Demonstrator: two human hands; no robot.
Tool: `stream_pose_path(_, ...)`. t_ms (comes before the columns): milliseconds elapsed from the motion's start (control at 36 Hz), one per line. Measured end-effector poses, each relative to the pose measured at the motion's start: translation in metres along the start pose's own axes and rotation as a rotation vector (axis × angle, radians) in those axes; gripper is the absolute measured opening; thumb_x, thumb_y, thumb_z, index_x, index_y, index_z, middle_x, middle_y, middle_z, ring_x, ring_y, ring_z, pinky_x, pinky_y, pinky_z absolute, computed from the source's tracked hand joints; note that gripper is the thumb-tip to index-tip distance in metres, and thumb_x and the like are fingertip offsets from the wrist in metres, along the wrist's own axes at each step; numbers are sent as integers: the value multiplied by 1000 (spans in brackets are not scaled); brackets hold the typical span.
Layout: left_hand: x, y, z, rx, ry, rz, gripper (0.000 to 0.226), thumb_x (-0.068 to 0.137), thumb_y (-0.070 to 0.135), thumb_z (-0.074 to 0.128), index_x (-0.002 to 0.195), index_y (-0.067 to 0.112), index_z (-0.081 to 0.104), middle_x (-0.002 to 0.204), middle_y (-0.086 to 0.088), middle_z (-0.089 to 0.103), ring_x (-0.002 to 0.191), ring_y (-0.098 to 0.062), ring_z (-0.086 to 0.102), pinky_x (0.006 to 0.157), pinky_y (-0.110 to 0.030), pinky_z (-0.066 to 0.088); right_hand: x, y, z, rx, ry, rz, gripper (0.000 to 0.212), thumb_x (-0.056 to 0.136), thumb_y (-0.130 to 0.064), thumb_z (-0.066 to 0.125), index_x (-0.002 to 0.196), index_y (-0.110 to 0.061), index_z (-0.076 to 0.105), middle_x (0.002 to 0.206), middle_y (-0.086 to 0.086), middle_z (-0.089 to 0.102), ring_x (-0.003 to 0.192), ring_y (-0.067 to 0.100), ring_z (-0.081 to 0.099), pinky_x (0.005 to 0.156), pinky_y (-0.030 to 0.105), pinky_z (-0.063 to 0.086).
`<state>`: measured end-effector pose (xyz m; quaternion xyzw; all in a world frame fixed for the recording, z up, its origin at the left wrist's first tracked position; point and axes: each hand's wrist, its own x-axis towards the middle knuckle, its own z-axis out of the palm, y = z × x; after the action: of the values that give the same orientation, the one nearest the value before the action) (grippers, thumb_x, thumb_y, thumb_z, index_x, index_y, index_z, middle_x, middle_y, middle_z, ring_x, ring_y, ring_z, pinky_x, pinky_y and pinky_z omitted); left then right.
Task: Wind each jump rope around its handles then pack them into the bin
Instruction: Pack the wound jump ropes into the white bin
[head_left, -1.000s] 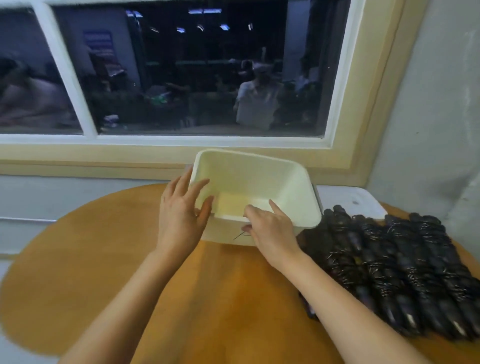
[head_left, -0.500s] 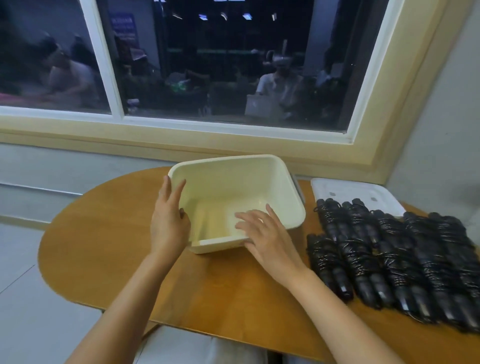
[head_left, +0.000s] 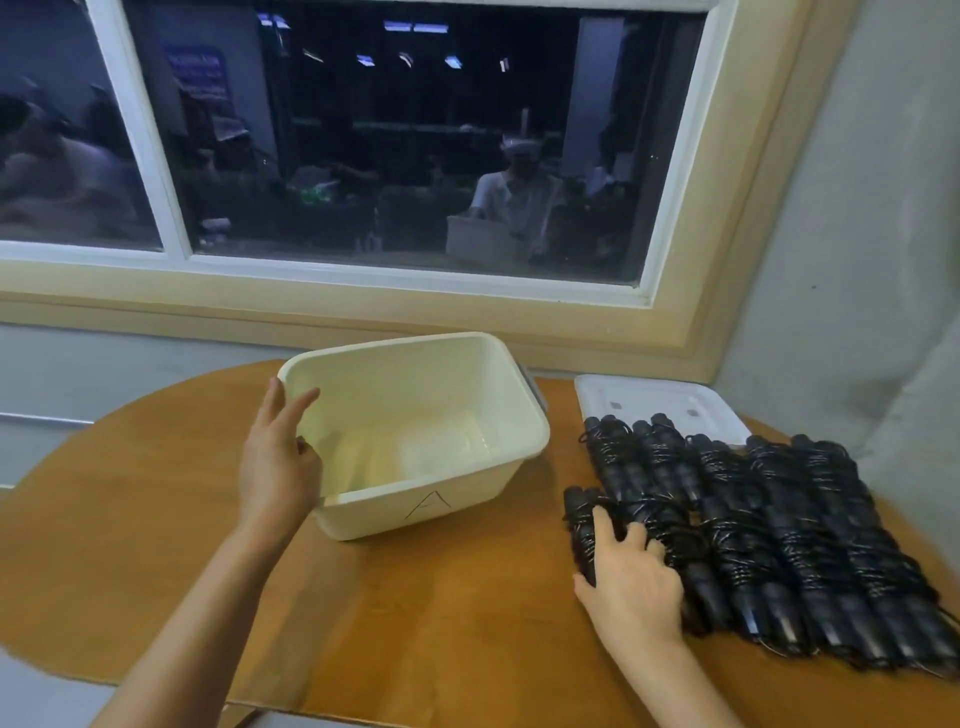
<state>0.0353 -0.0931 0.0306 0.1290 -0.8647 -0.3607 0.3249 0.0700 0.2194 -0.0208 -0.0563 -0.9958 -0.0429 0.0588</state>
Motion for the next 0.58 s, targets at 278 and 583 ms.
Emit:
stream_pose_path(278, -2, -2, 12, -16, -56, 122, 39, 100, 9, 52, 138, 16, 56, 161, -6, 24, 147, -29, 26, 111, -49, 37, 8, 21, -41, 1163, 170, 66, 67, 88, -31, 72, 145, -27, 37, 132, 0, 59, 106, 16, 60, 77, 27, 48)
stream_pose_path(583, -33, 23, 25, -255, -155, 196, 54, 101, 35, 36, 153, 22, 31, 161, 4, 22, 150, -17, 18, 117, -32, 24, 56, -69, -102, 1401, -354, -248, 58, 85, -28, 77, 132, -25, 43, 111, 2, 70, 97, 16, 70, 87, 38, 57)
